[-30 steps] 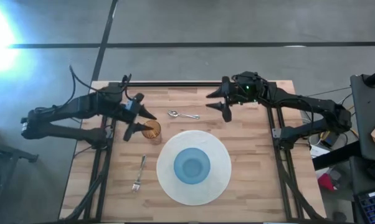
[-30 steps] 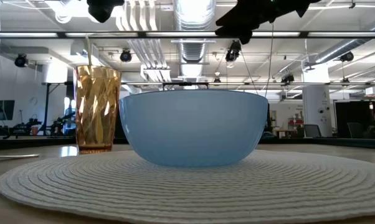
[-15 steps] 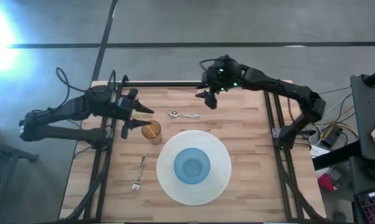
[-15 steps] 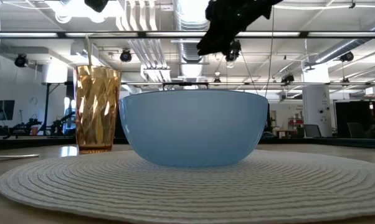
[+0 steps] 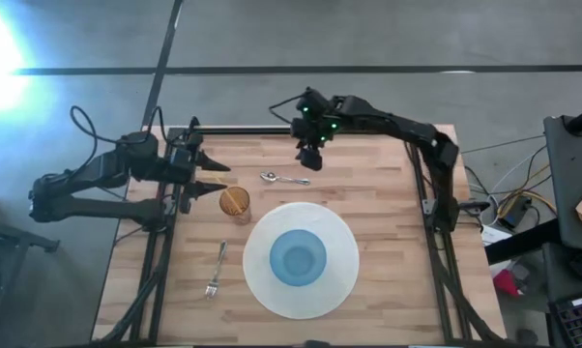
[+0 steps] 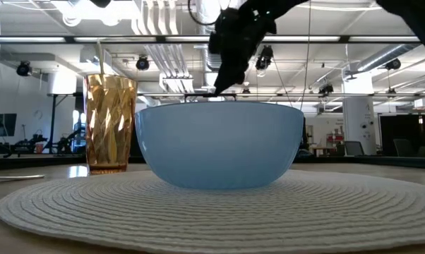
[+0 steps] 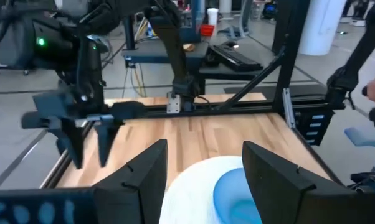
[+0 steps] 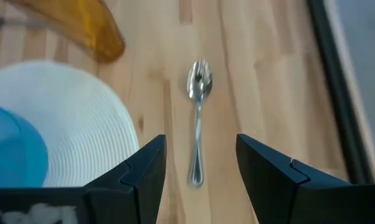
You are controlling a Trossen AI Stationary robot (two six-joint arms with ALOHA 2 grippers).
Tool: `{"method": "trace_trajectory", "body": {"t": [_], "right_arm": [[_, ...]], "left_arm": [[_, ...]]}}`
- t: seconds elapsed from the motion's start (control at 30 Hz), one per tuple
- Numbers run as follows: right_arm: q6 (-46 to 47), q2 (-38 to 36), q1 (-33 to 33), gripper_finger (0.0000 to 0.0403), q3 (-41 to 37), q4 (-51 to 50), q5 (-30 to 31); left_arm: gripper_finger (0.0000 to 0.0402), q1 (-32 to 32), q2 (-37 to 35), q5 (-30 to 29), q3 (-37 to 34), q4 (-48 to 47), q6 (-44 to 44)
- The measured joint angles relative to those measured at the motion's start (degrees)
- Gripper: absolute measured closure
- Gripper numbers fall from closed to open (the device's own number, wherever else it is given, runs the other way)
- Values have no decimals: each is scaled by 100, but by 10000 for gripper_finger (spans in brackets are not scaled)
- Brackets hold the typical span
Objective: Pick & Place Utensil
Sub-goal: Put the silver spoon into the blue bowl on the white mat
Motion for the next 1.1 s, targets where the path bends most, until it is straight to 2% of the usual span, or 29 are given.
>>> {"method": "trace_trajectory", "body": {"t": [0.27,0.4,0.53,0.83,1.1], "right_arm": [[-376,1064,203,213,1045,-1133,117],[-758,1486,410,213,1474,-1368,536],[-973,1824,565,213,1769,-1393,598],[-863,2373,649,213,2218,-1411,633],[-596,2635,673,213,2216,-1422,927]], "left_arm": [[202,0,-83,-106,4,-273,0],[202,0,-93,-120,1,-316,26],[202,0,-107,-170,0,-451,44],[202,0,-132,-294,-9,-610,63],[202,0,-171,-384,-7,-764,57]]}}
